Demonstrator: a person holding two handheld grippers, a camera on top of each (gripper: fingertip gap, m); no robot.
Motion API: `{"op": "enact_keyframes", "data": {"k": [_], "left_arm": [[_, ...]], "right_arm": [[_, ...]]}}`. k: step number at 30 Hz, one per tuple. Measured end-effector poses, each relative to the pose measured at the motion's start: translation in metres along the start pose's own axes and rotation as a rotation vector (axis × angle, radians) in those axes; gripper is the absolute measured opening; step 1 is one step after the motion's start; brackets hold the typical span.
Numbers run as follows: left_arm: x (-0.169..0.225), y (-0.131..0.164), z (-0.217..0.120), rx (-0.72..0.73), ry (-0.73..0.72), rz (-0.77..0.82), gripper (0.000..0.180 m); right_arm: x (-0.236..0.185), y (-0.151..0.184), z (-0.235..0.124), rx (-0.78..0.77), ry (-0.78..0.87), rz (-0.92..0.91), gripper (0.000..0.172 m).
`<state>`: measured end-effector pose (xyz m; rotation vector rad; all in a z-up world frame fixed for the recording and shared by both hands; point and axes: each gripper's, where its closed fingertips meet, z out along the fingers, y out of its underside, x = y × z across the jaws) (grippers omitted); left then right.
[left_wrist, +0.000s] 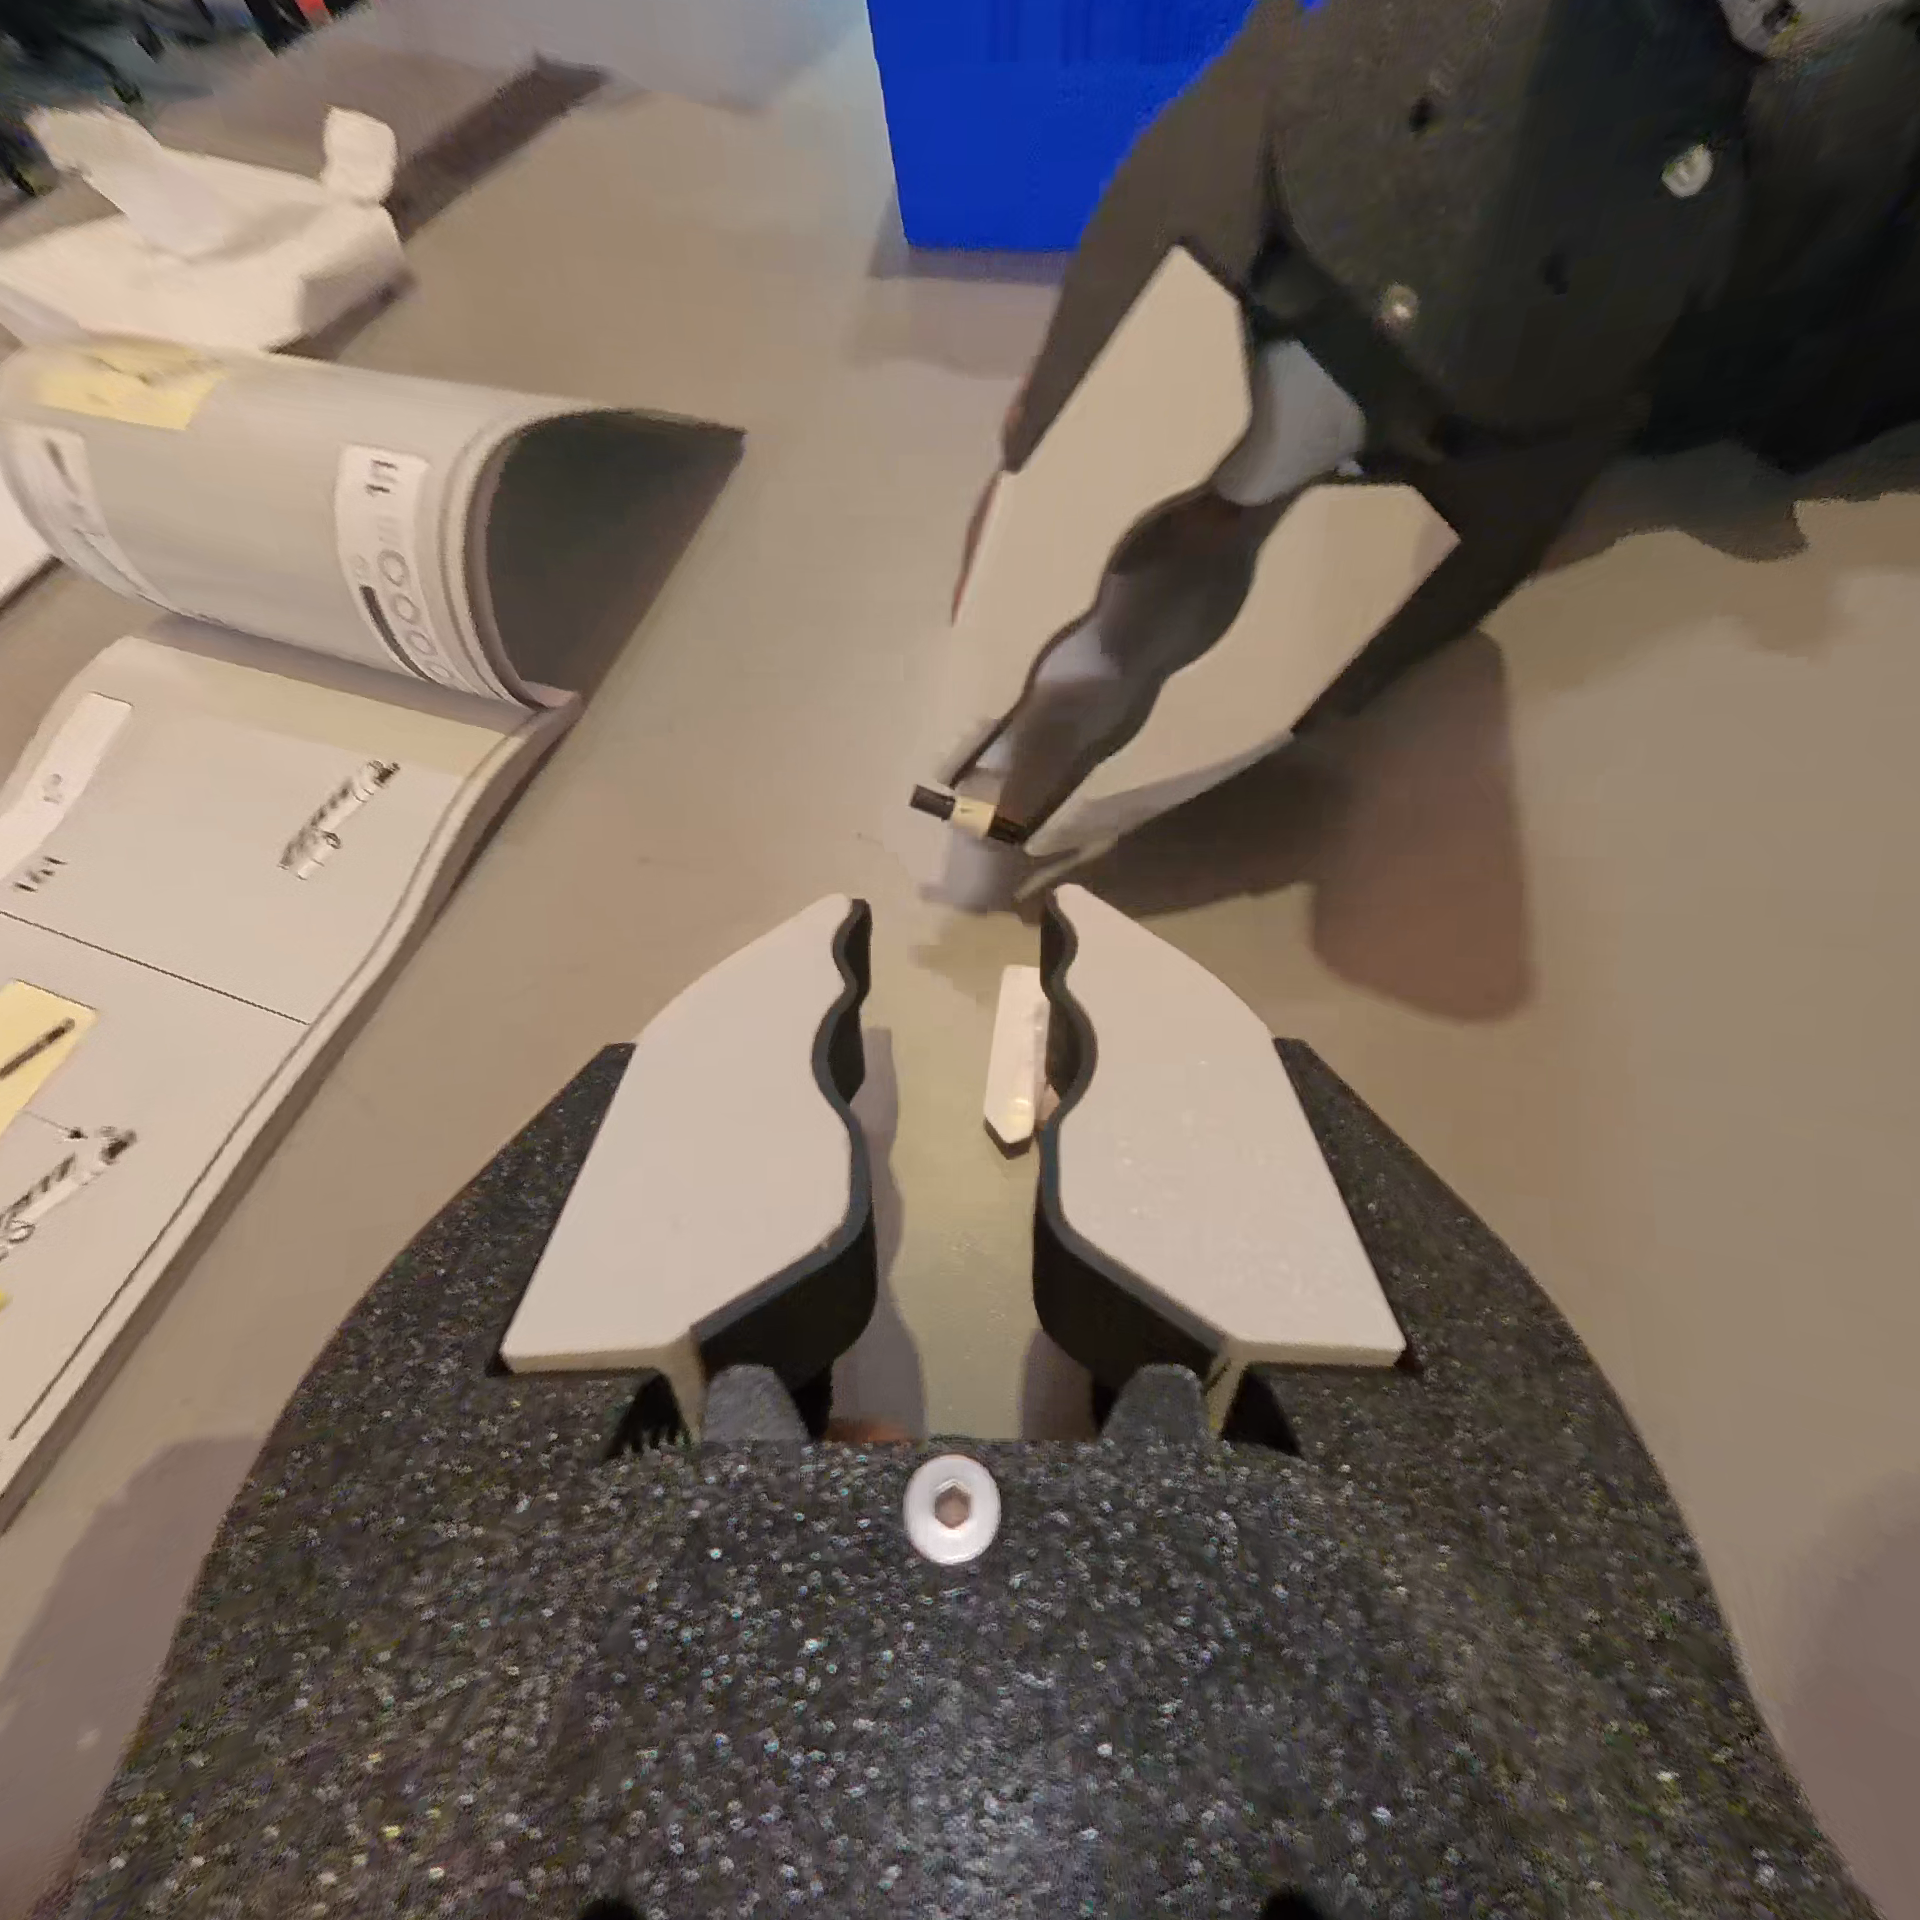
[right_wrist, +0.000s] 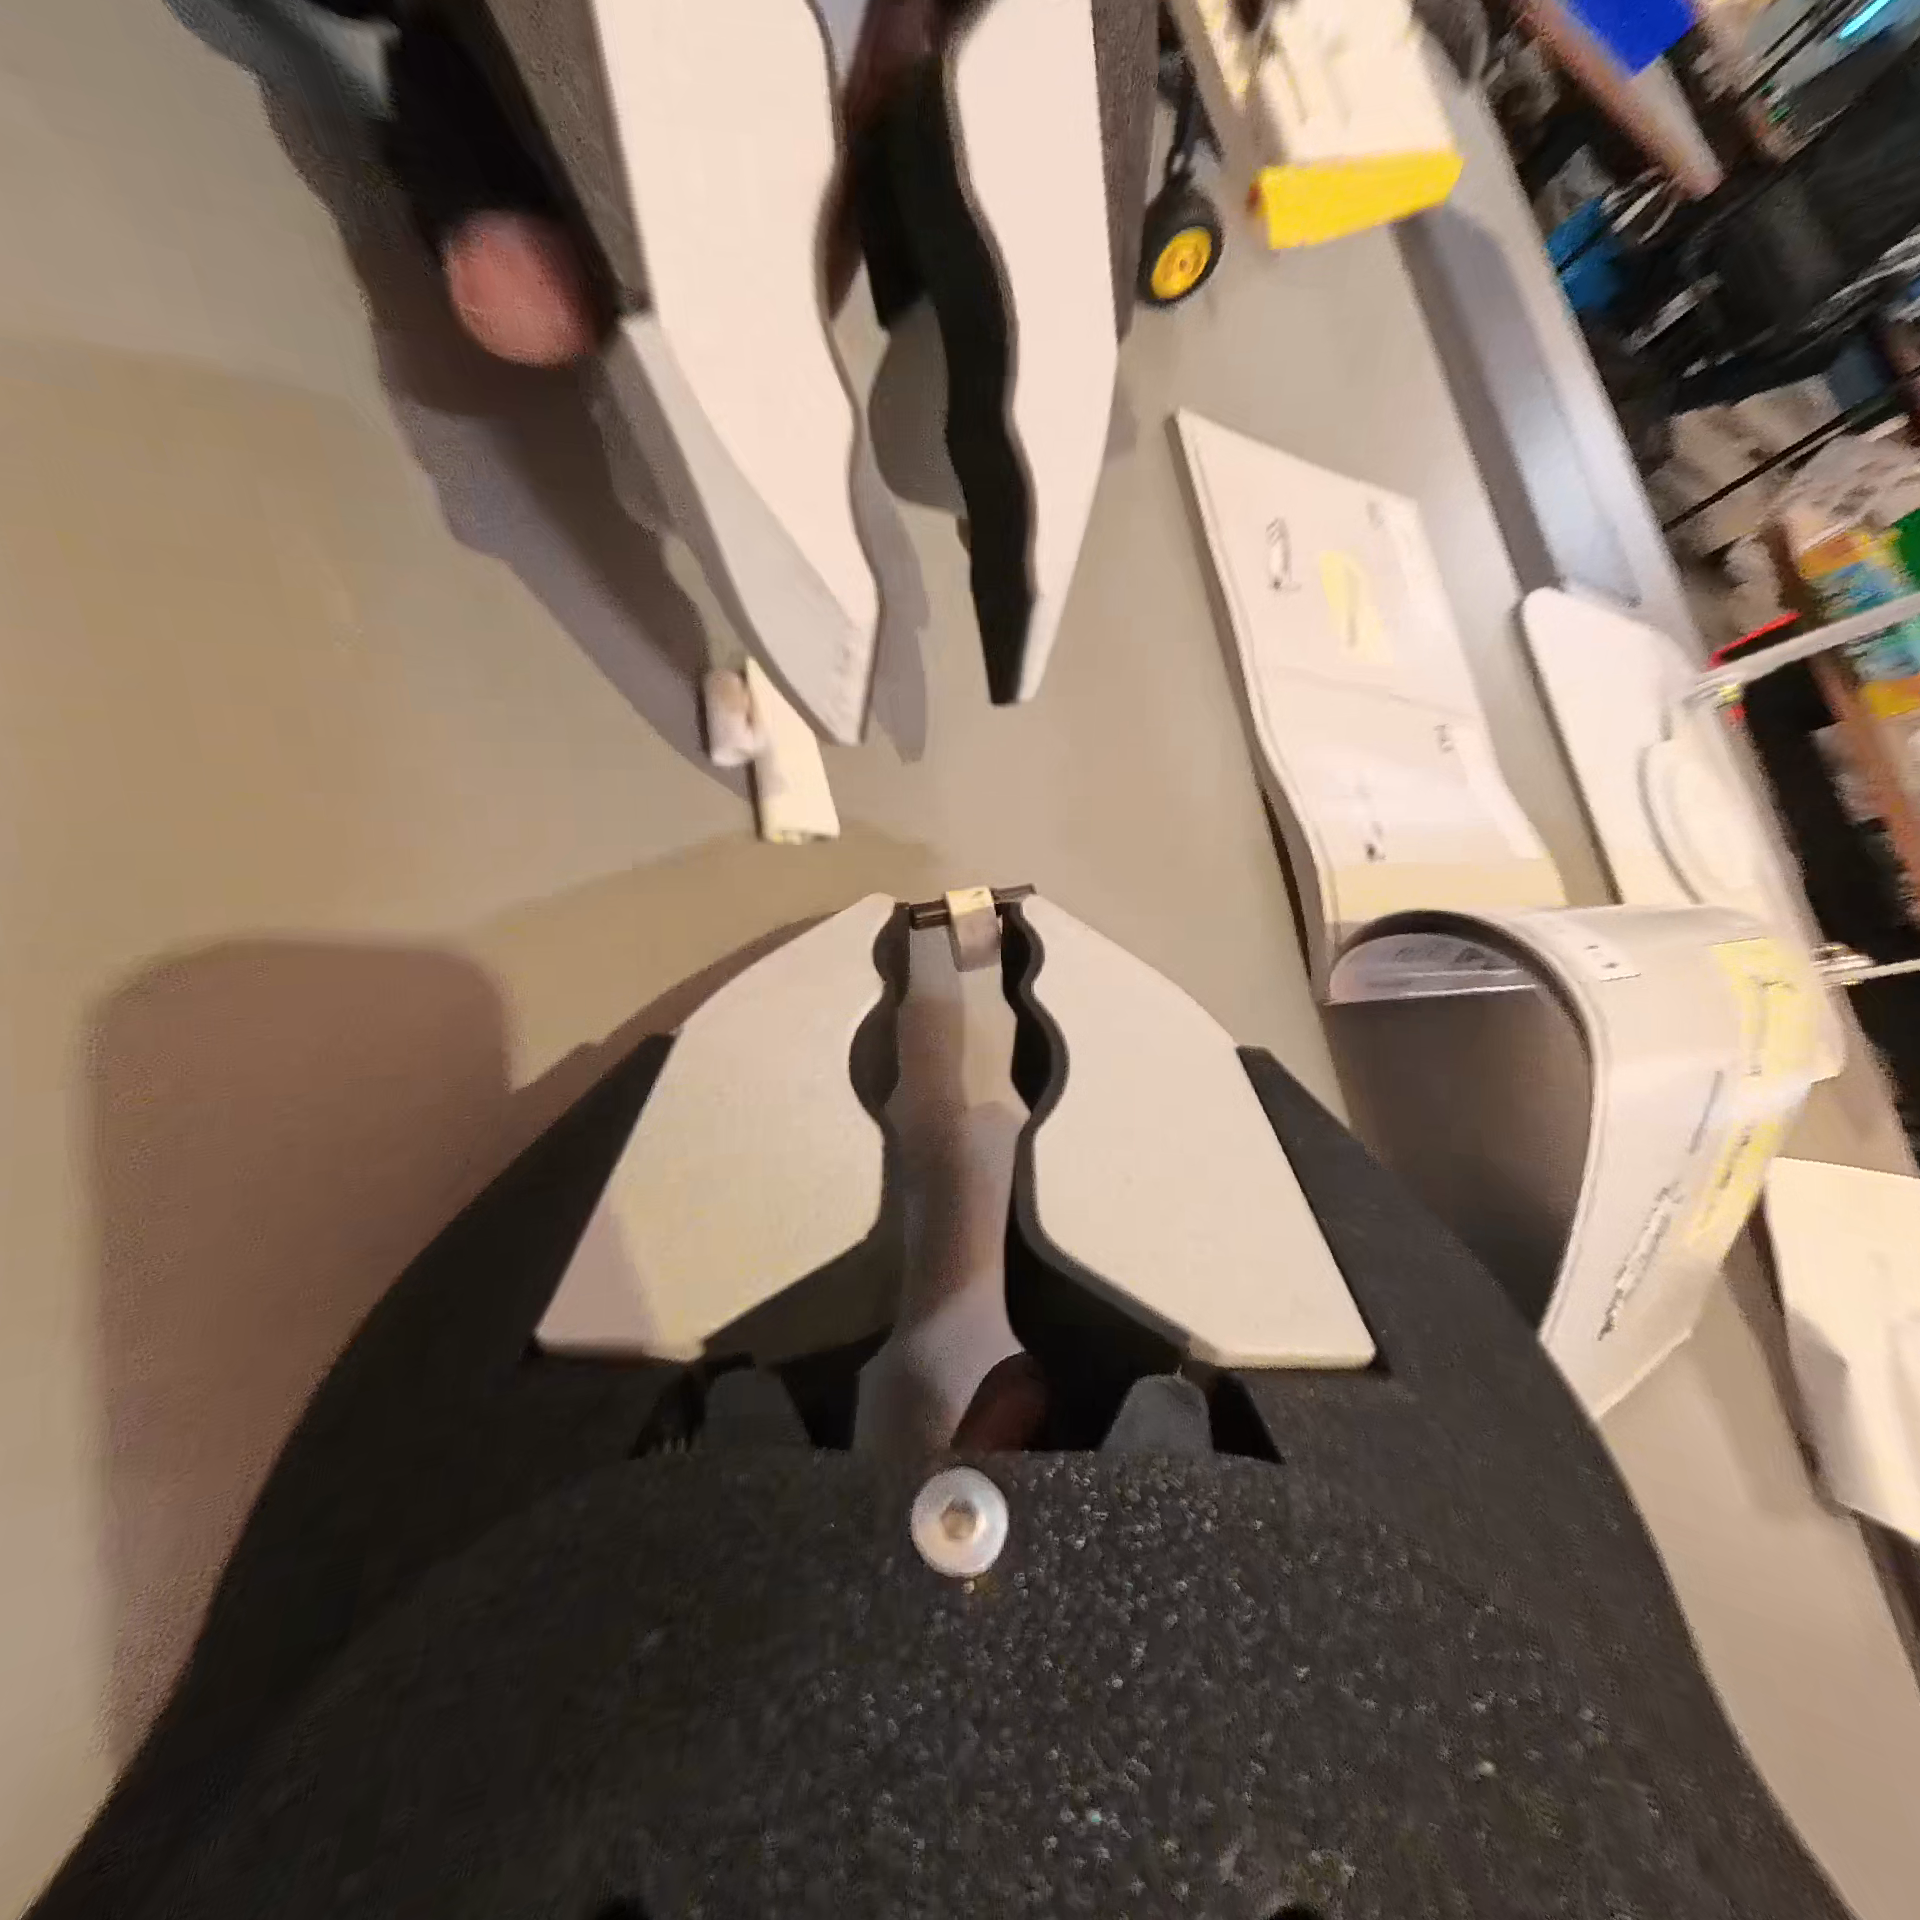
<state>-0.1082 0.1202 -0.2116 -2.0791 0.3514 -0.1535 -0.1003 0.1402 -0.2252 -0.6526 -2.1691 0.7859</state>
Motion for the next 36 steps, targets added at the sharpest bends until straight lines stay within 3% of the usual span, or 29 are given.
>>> {"op": "enact_keyframes", "data": {"k": [8,16,21,25,29,32,36], "left_arm": [[0.000,-0.021,-0.007,0.118,0.098,-0.289,0.027],[0.007,-0.034,-0.013,0.209,0.250,-0.504,0.021],[0.003,-0.023,-0.009,0.153,0.185,-0.451,0.021],[-0.001,-0.019,-0.009,0.128,0.134,-0.400,0.021],[0.000,-0.009,-0.005,0.060,0.101,-0.346,0.022],[0.007,0.002,-0.001,-0.030,0.101,-0.277,0.023],[0.015,0.016,0.002,-0.145,0.079,-0.136,0.027]], "right_arm": [[0.019,-0.036,-0.018,0.139,0.322,-0.051,0.017],[0.015,-0.055,-0.026,0.200,0.473,-0.246,0.014],[0.016,-0.041,-0.018,0.121,0.433,-0.242,0.015],[0.031,-0.022,-0.033,0.082,0.364,-0.091,0.016],[0.019,0.013,-0.039,0.004,0.142,0.107,0.019],[0.005,0.035,-0.033,-0.073,0.040,0.097,0.020],[0.001,0.036,-0.031,-0.055,-0.023,0.106,0.018]]}}
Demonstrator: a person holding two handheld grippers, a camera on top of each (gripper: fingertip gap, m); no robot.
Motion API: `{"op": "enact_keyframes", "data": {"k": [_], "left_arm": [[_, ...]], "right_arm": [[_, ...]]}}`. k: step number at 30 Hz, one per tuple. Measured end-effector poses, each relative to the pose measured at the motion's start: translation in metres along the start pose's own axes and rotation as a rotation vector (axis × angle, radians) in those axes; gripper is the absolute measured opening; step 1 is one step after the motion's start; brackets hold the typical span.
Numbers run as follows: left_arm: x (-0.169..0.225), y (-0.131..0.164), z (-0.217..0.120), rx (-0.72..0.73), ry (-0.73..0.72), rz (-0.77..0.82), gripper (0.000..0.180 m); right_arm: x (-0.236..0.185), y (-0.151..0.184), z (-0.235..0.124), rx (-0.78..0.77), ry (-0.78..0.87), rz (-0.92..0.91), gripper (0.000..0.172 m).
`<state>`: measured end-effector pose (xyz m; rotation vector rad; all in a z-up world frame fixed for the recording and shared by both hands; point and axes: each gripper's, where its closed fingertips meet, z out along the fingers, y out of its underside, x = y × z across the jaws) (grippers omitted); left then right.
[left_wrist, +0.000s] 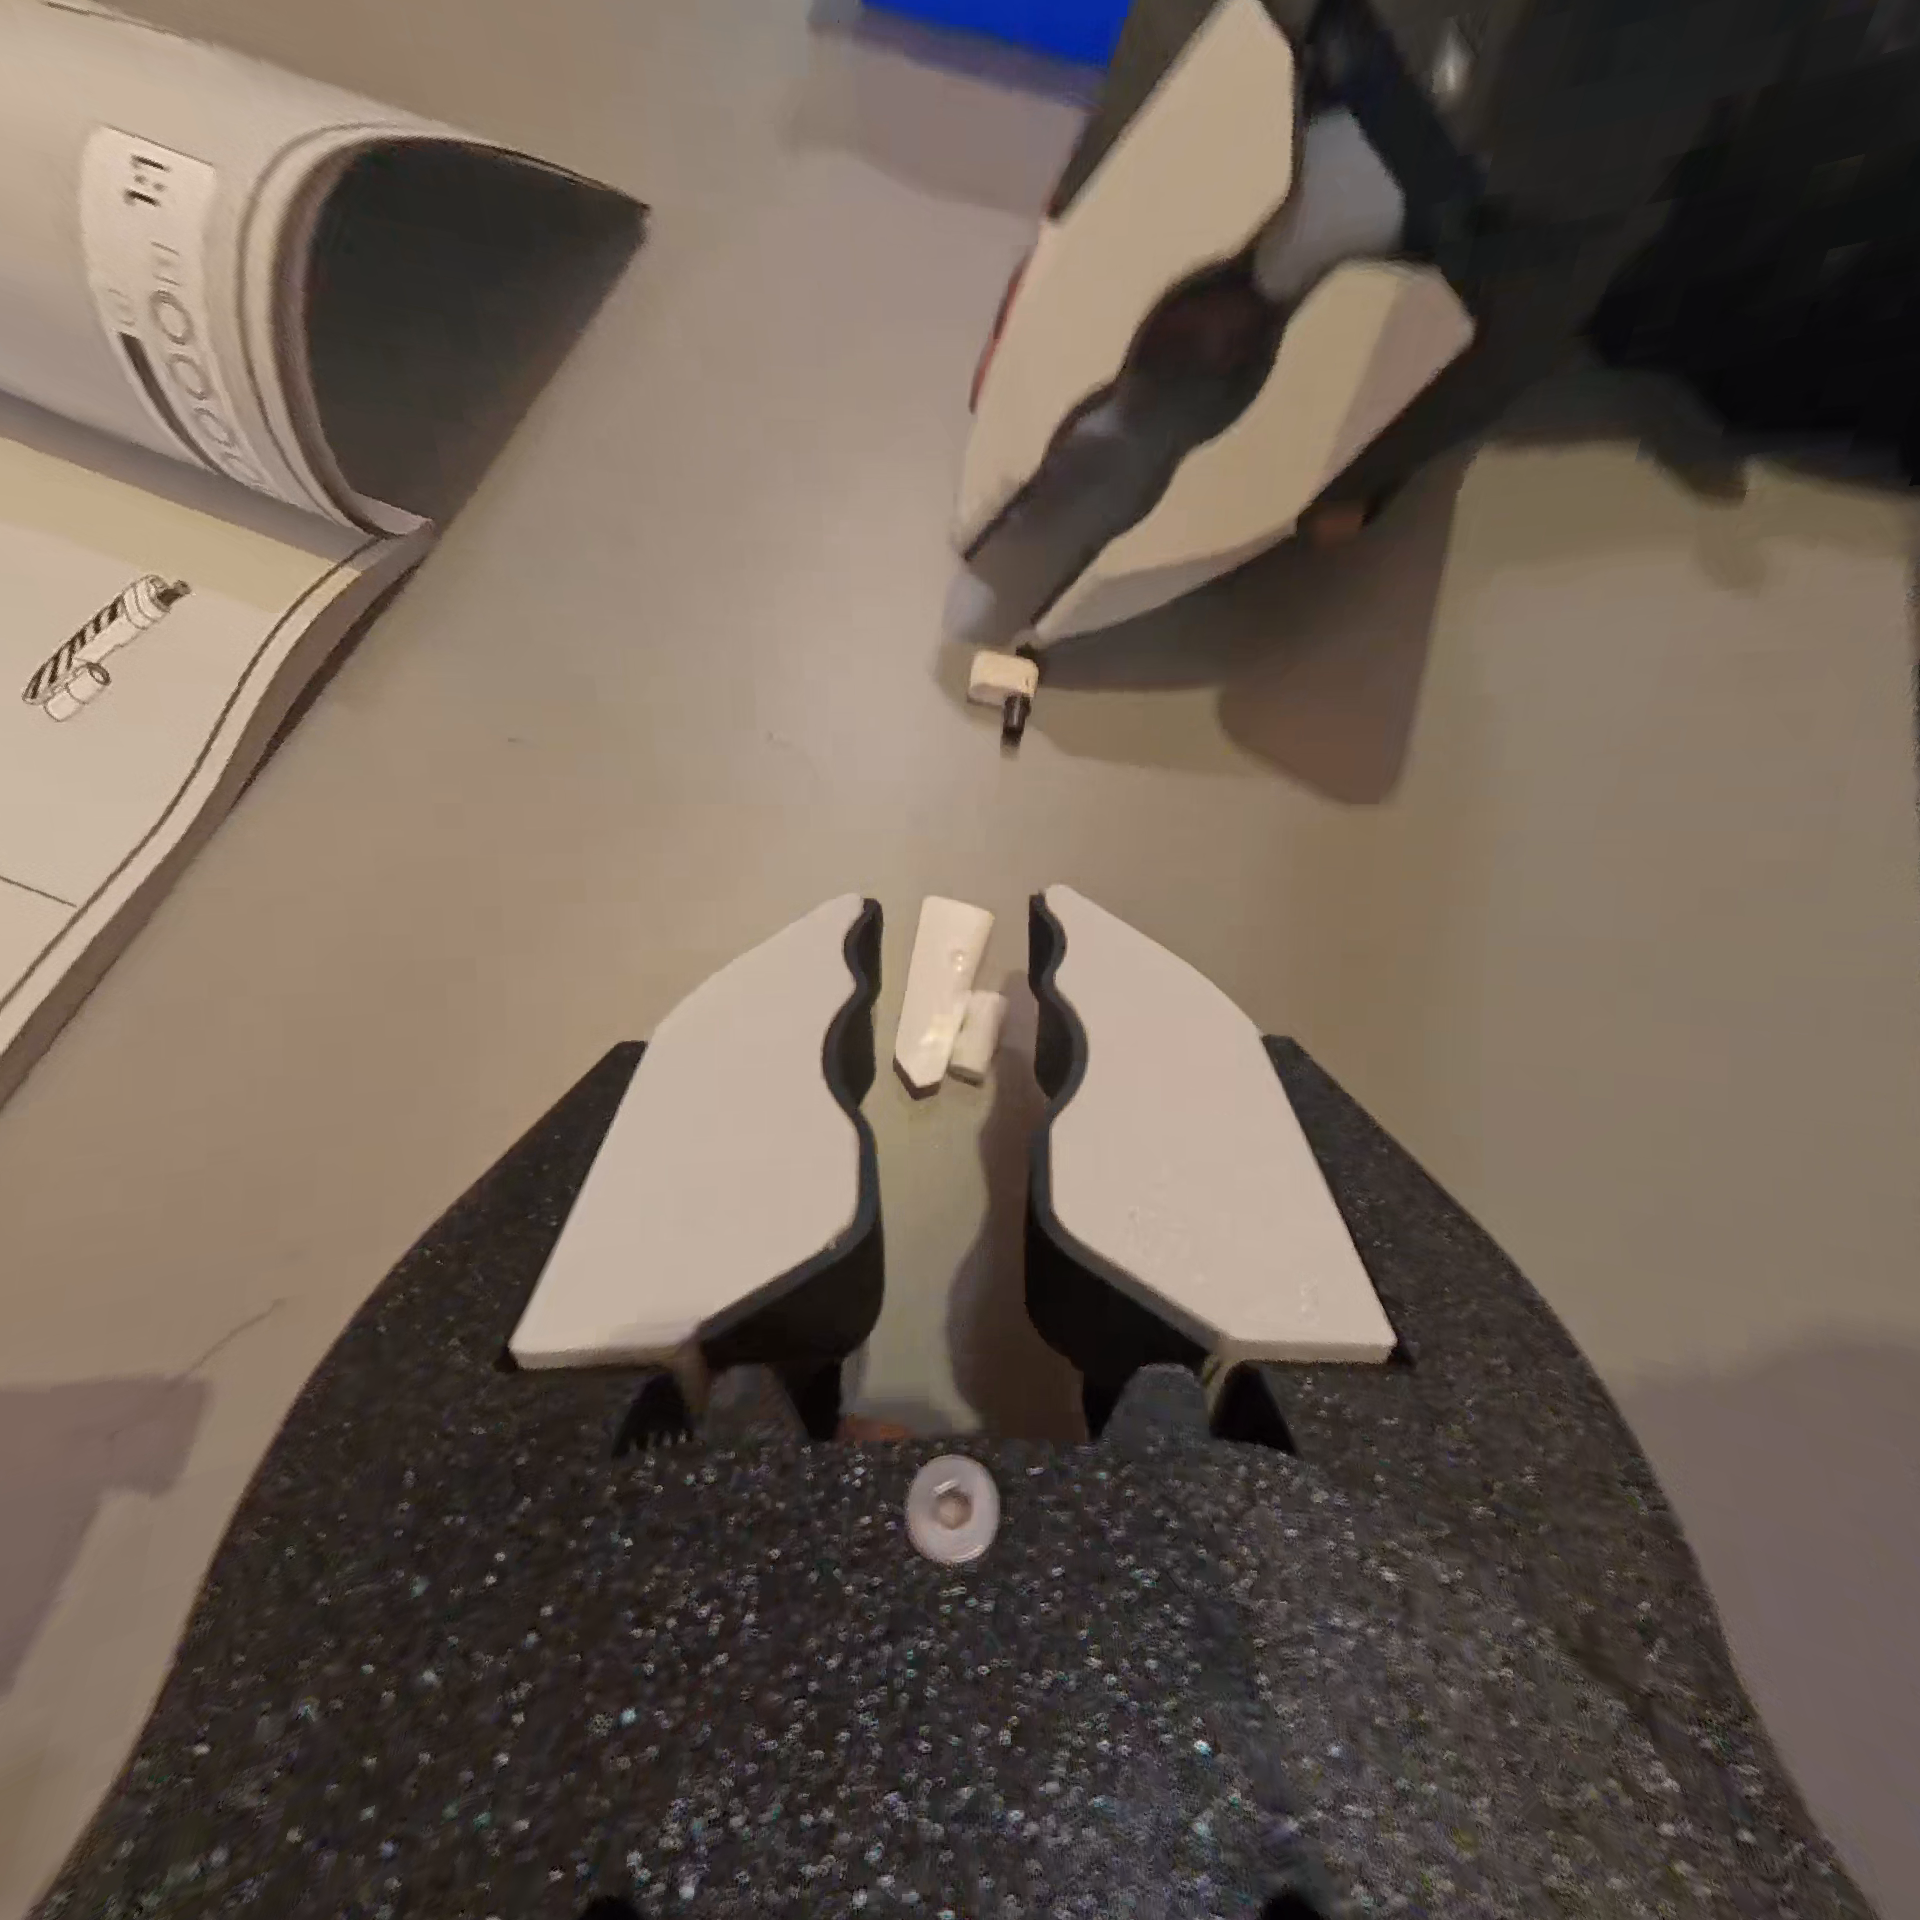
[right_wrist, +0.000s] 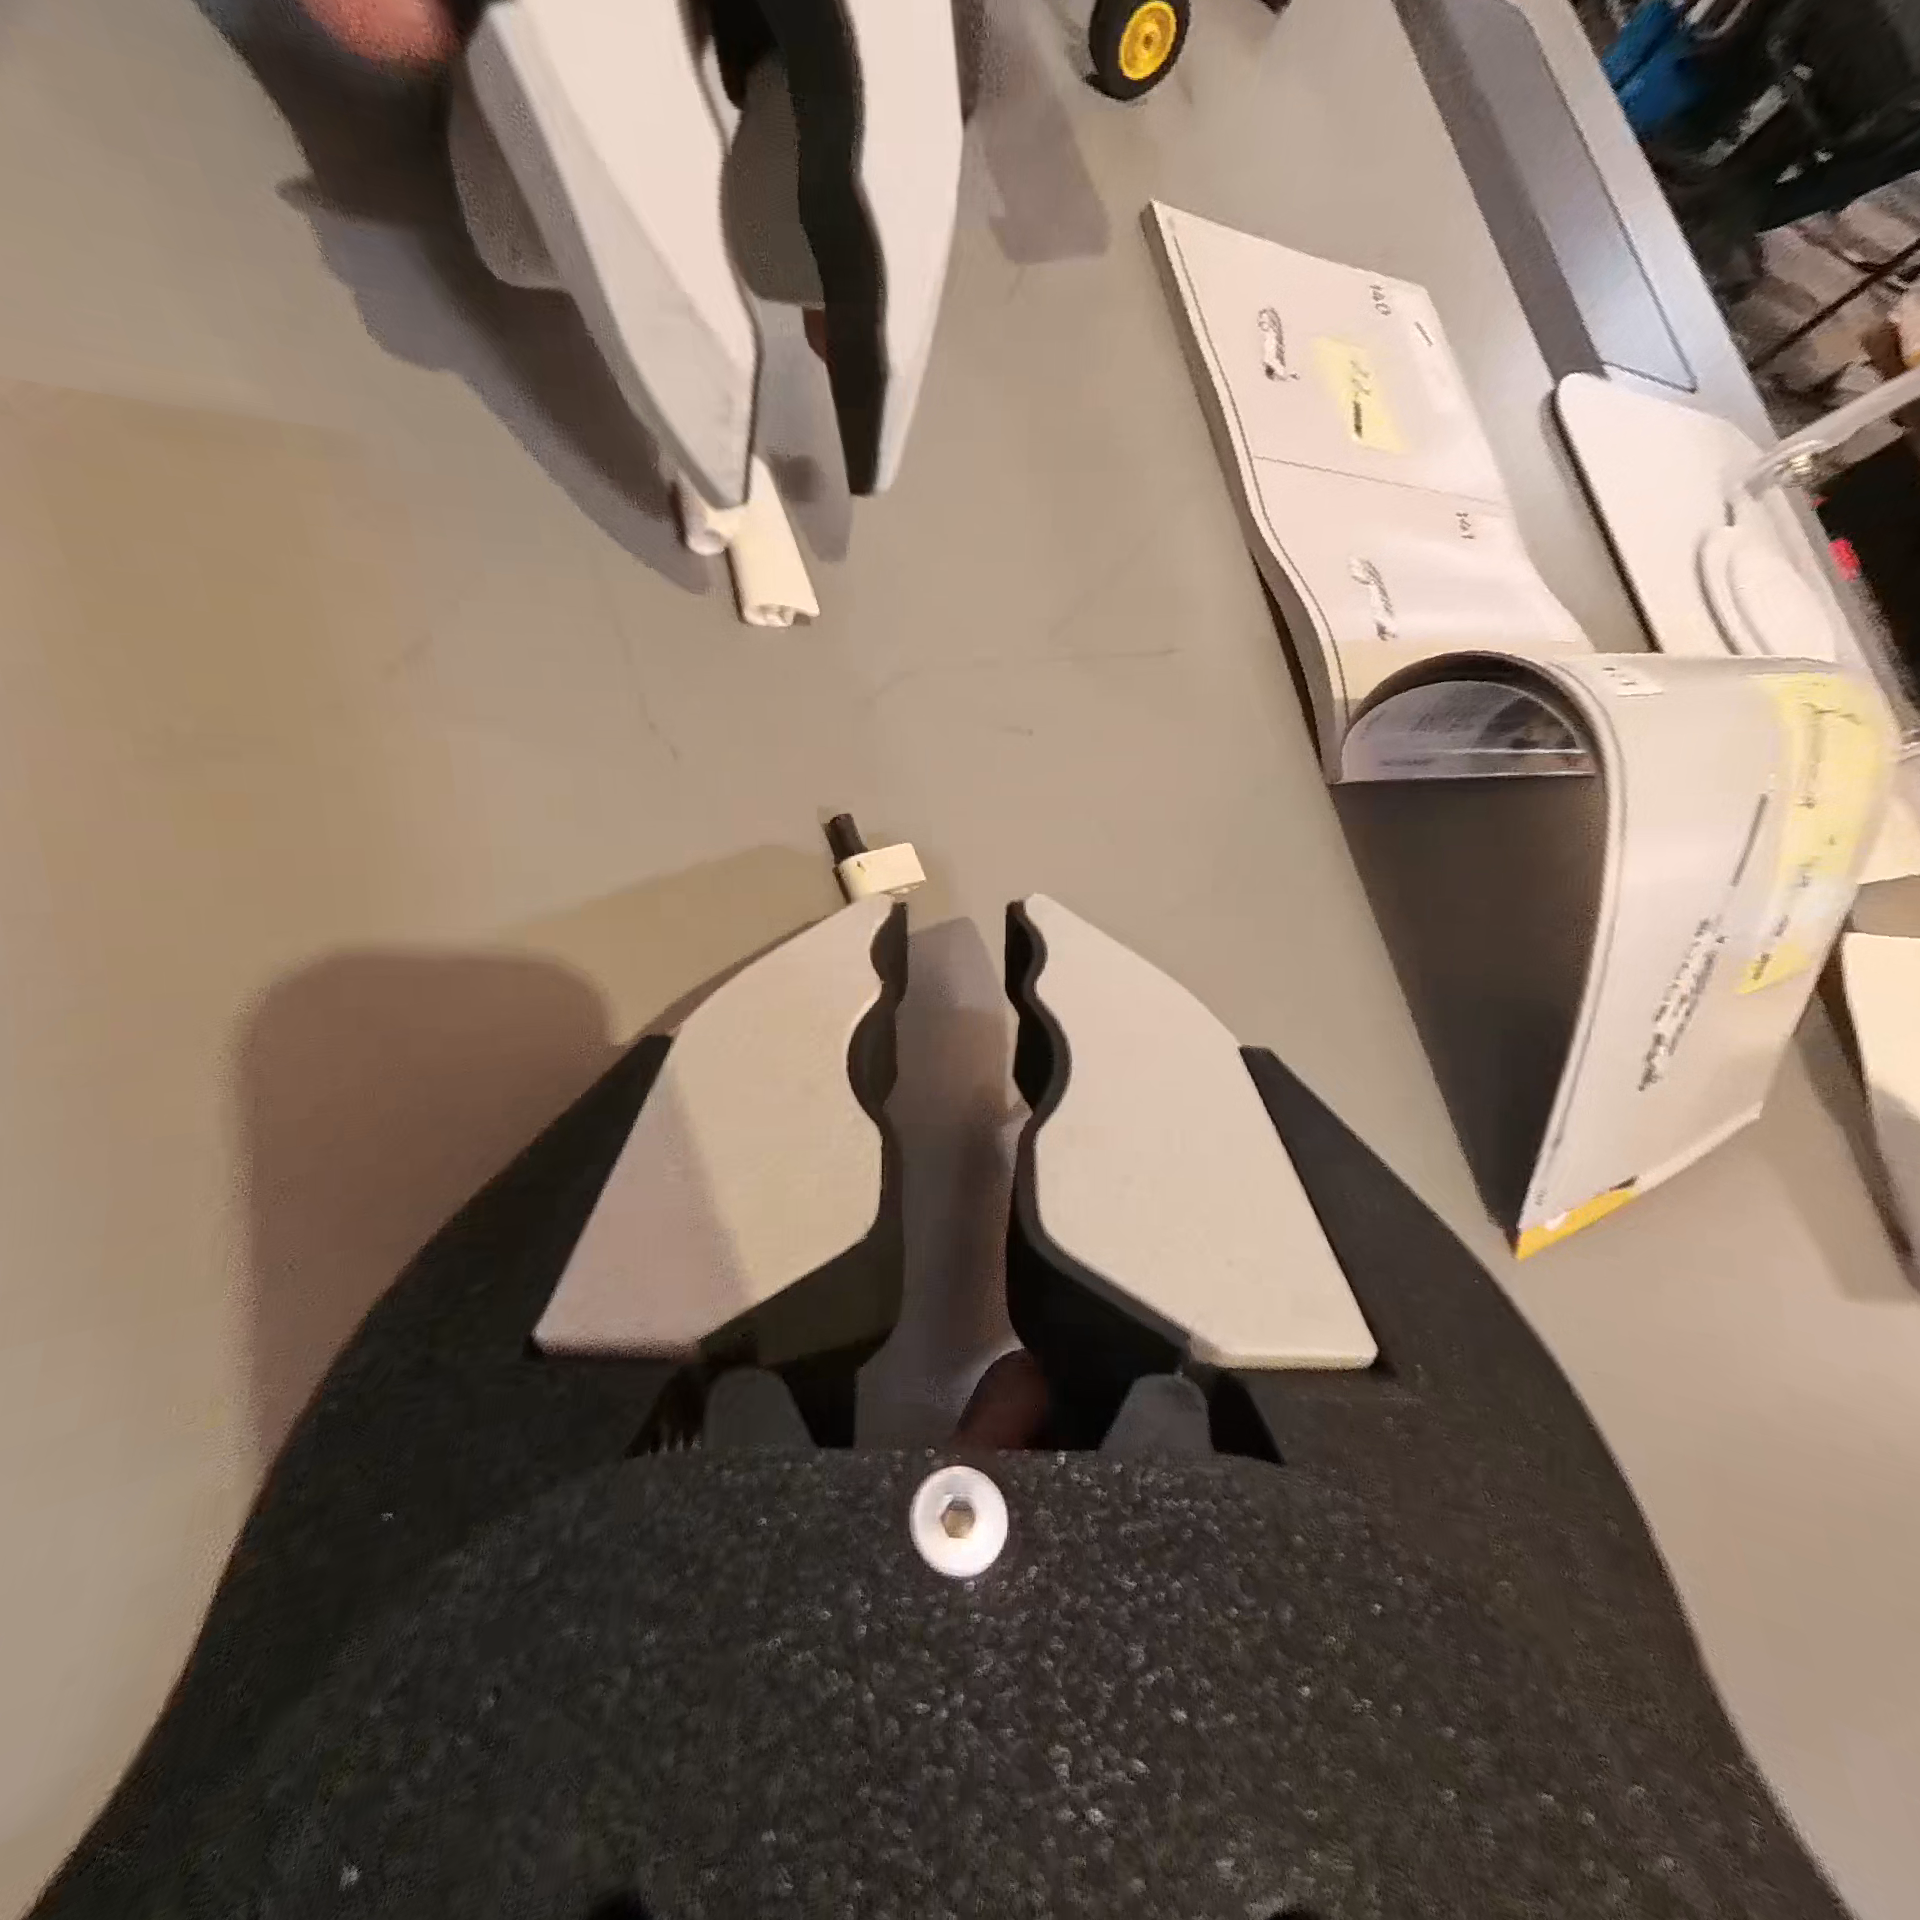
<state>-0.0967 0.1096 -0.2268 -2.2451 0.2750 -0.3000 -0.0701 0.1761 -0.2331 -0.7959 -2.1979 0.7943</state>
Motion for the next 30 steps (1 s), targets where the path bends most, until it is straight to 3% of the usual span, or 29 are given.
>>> {"op": "enact_keyframes", "data": {"k": [5,14,21,24,30], "left_arm": [[0.002,0.009,0.002,-0.079,-0.047,0.130,0.030],[-0.003,0.010,0.005,-0.093,-0.073,0.119,0.030],[-0.008,0.005,0.005,-0.060,-0.108,0.123,0.030],[-0.008,0.007,0.003,-0.068,-0.098,0.112,0.030],[-0.002,0.008,0.002,-0.079,-0.072,0.118,0.030]], "right_arm": [[-0.005,0.000,0.001,0.000,-0.107,0.015,0.020],[-0.010,0.005,0.000,-0.047,-0.138,0.000,0.021],[-0.056,-0.010,-0.004,-0.064,-0.316,-0.008,0.023],[-0.046,-0.012,-0.003,-0.053,-0.233,-0.025,0.023],[-0.022,0.004,0.002,-0.121,-0.185,0.165,0.029]]}}
